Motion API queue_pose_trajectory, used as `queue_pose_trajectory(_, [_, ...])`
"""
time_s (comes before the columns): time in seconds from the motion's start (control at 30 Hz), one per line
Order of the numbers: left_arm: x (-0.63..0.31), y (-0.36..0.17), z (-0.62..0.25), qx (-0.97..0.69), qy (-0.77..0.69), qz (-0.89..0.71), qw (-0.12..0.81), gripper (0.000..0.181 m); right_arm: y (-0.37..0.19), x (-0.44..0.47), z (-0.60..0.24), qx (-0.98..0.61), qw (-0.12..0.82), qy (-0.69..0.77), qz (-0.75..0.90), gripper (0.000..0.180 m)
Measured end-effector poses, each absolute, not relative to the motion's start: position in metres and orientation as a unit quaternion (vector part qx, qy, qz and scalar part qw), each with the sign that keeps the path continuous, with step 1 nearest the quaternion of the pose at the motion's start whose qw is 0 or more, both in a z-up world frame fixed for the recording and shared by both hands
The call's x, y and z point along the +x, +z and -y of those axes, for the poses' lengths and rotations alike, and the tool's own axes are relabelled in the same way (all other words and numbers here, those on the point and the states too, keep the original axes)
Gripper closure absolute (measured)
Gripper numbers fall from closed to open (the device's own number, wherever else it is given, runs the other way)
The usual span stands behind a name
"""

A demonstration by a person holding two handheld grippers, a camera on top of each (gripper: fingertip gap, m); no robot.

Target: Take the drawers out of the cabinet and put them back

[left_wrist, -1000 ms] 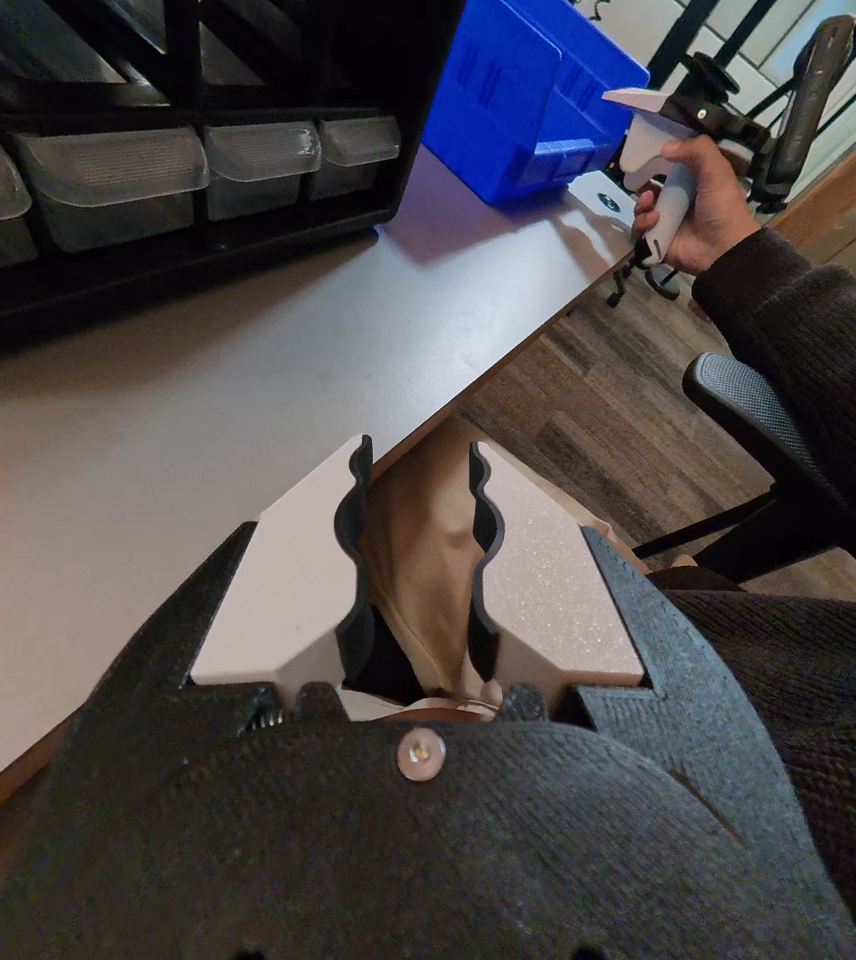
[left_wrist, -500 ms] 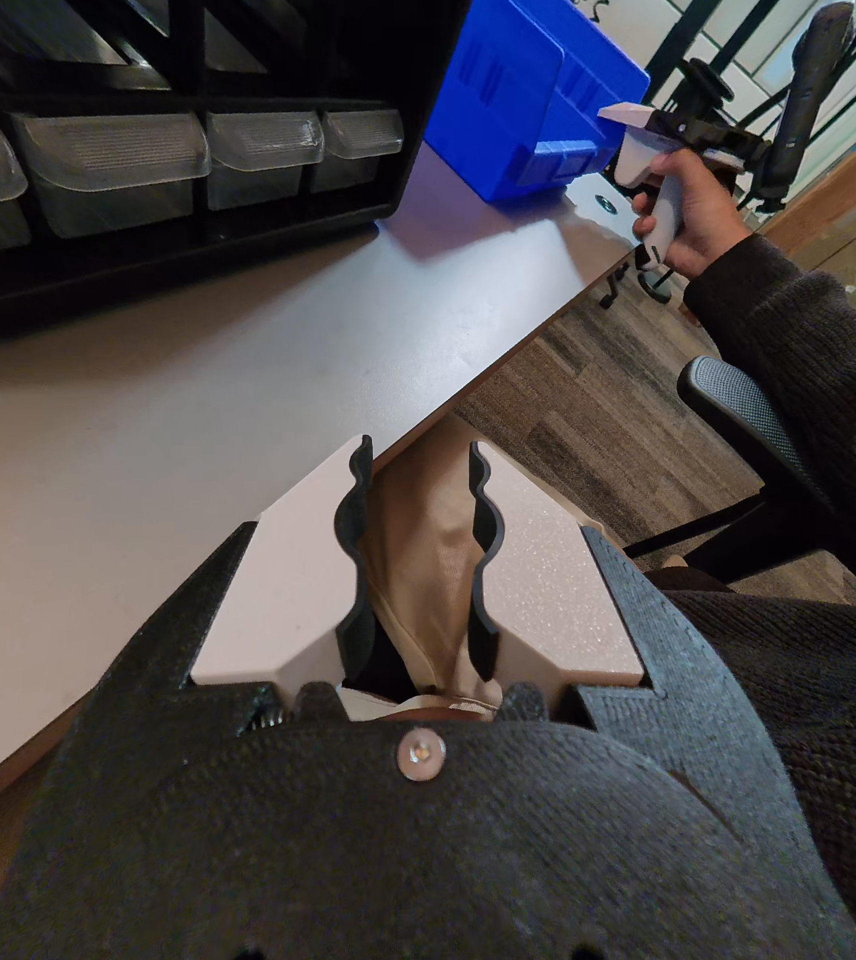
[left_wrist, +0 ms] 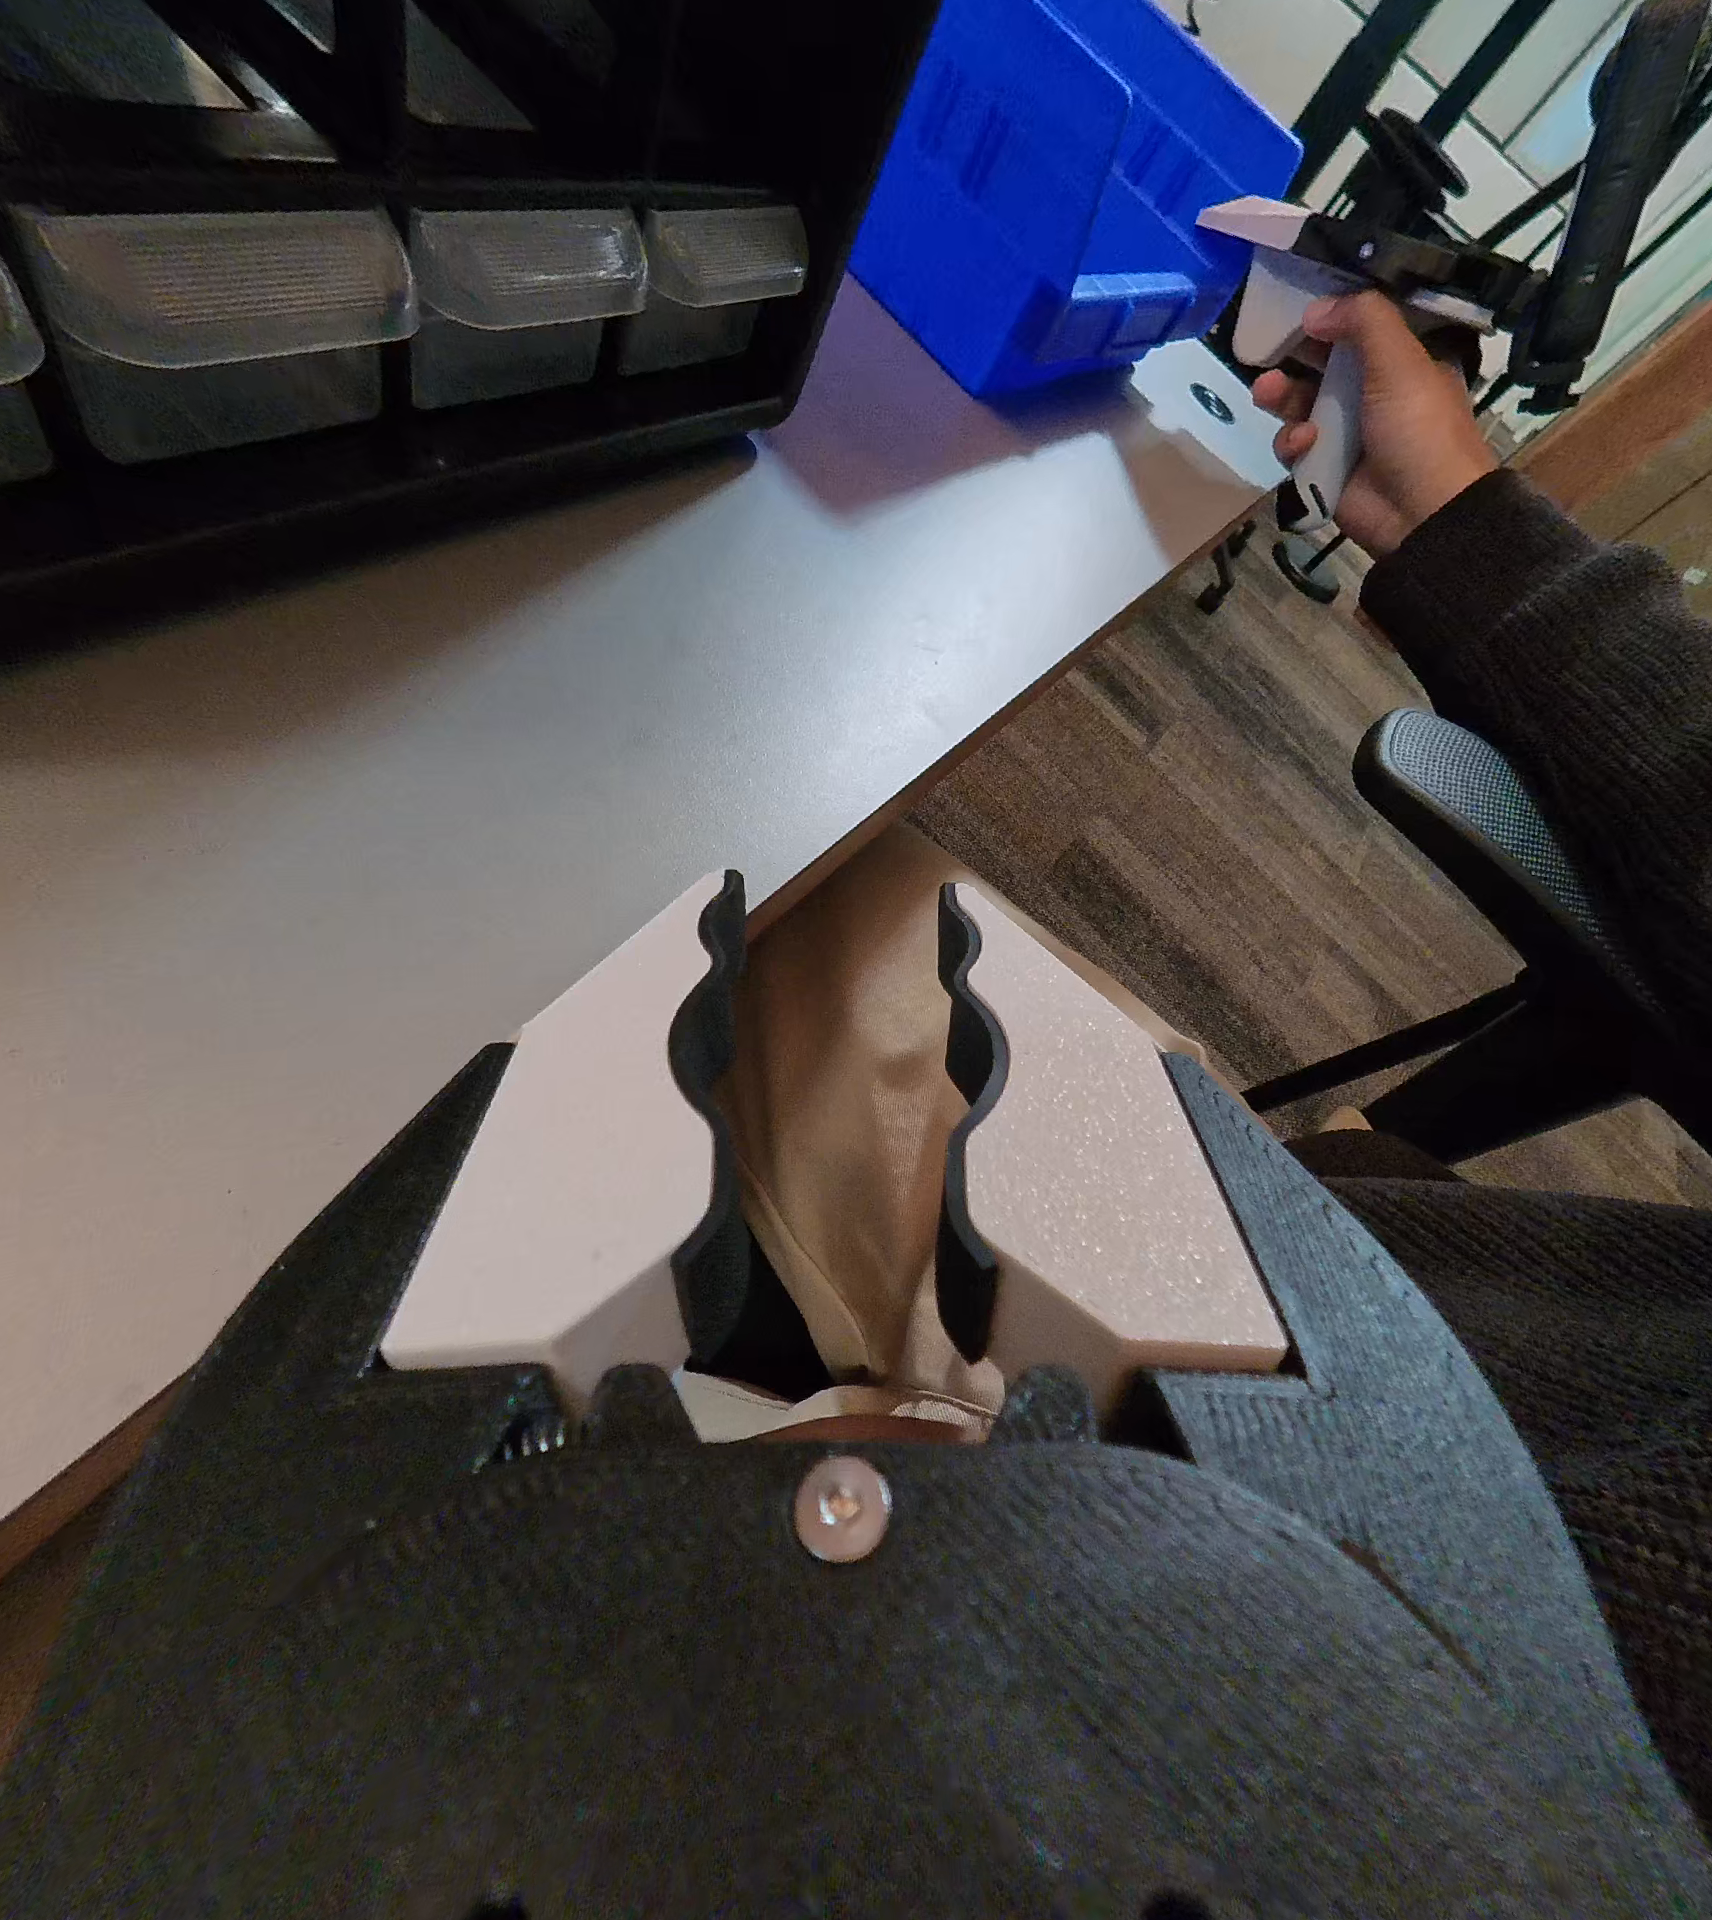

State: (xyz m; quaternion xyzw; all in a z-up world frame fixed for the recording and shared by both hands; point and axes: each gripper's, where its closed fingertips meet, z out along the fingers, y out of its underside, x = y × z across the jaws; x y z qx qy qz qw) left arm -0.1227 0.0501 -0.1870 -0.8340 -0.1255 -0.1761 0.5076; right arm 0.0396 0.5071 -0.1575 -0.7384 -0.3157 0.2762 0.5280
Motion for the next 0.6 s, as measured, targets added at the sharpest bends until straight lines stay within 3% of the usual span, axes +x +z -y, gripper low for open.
queue_pose_trajectory(0.6, [-0.132,-0.189,-0.037,-0.83,-0.165,0.155,0.509,0.146,-0.154,0.029,-0.52,-0.745,0.528,0.278,0.298,0.177])
